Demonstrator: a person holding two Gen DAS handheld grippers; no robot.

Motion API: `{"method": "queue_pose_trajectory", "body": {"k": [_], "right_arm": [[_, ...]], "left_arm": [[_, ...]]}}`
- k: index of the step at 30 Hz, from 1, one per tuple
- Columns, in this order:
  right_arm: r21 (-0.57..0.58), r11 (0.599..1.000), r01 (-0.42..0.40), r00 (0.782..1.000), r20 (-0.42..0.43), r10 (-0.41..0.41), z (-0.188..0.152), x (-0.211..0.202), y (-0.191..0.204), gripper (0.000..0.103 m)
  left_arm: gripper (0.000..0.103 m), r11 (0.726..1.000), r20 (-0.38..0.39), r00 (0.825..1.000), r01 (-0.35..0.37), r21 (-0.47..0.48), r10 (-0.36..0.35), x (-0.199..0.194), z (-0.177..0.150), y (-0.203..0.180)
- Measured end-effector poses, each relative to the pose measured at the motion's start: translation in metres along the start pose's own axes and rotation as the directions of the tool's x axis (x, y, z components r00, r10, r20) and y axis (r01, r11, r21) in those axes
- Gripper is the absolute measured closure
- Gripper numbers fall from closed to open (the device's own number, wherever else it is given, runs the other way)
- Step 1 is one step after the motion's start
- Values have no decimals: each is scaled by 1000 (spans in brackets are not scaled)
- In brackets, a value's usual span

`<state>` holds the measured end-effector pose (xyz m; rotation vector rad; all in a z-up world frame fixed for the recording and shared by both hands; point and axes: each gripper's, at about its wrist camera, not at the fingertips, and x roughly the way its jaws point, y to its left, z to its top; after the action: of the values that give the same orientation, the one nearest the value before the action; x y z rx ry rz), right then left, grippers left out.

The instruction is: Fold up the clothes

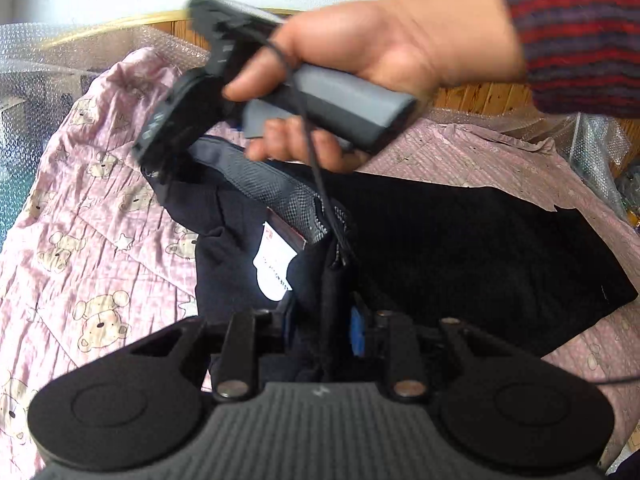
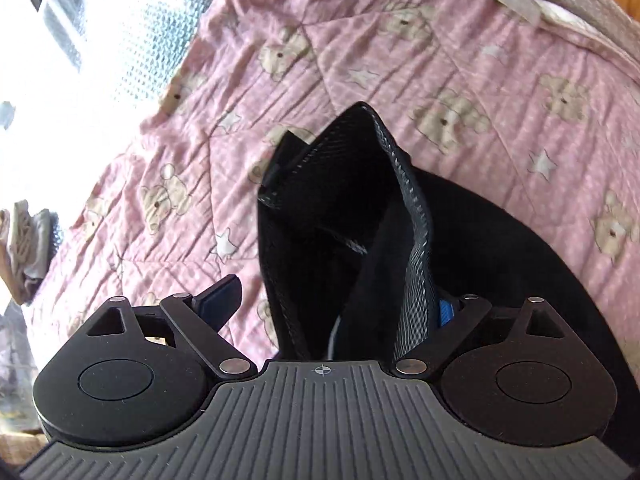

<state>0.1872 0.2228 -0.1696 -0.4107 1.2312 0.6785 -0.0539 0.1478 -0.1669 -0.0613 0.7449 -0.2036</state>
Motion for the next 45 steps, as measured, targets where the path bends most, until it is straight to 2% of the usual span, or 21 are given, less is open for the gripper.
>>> {"method": "queue_pose_trajectory", "body": {"k": [3,6,7,11,15,18,21,23,24,26,30,31,34,36,38,39,40,41,42,43,45], "right_arm": [[-101,993,58,997,-38,-62,26,17,27,18],[-245,951,190,978,-42,-207,32,29,44,79],[-231,954,189,981,-6,-196,32,20,40,100],[108,994,13,984,176,-32,10,-58,-23,101],[452,867,-210,940,337,52,-64,-99,-119,101],[596,757,-269,945,316,87,-122,-61,-169,99],[600,763,-241,950,306,60,-143,-29,-174,89],[595,771,-227,948,315,37,-153,-24,-174,81],[590,784,-194,949,315,-2,-153,-34,-172,59],[582,807,-104,941,319,-109,-153,-59,-167,44],[534,840,101,880,346,-326,-139,-113,-158,42],[476,873,108,887,350,-301,-123,-111,-152,43],[292,949,120,908,354,-224,-74,-106,-132,38],[146,978,146,933,310,-185,-42,-86,-116,25],[-13,985,175,961,219,-168,-15,-51,-100,25],[-91,981,169,976,154,-154,-7,-33,-93,28],[-130,977,170,981,113,-156,-6,-26,-92,33],[-169,971,168,985,71,-158,-5,-19,-90,55],[-208,964,165,986,29,-163,-3,-11,-89,62],[-241,957,163,986,-8,-169,-2,-6,-88,86],[-195,955,222,975,49,-217,6,-26,-97,96]], "left_arm": [[77,1000,-10,1000,8,-2,-8,1,-4,0],[77,1000,-11,1000,5,7,-5,-1,-6,0],[78,1000,-4,1000,12,7,-12,-4,-5,0],[82,994,13,995,100,44,-100,-18,-3,-8],[88,971,-42,979,201,132,-197,-15,-11,-33],[89,968,-107,975,207,142,-193,4,-21,-43],[89,971,-157,971,201,128,-180,15,-27,-42],[87,965,-165,965,224,133,-202,8,-24,-39],[86,960,-168,961,244,137,-220,1,-20,-37],[83,955,-162,955,271,121,-250,-16,-12,-26],[54,971,-112,964,239,-17,-239,-53,-4,19],[45,979,-103,976,184,-84,-192,-55,-7,36],[43,962,-165,984,19,-273,-66,-34,-16,79],[43,942,-203,976,7,-335,-79,-9,-19,91],[45,937,-251,958,43,-346,-137,17,-18,86],[50,941,-283,950,28,-337,-129,28,-18,82],[74,946,-304,945,16,-323,-120,35,-17,76],[89,954,-308,945,9,-301,-107,36,-15,68],[93,958,-297,949,15,-288,-104,32,-13,61],[95,957,-263,958,39,-287,-118,18,-8,57],[96,955,-194,970,88,-284,-148,-9,2,48]]}}
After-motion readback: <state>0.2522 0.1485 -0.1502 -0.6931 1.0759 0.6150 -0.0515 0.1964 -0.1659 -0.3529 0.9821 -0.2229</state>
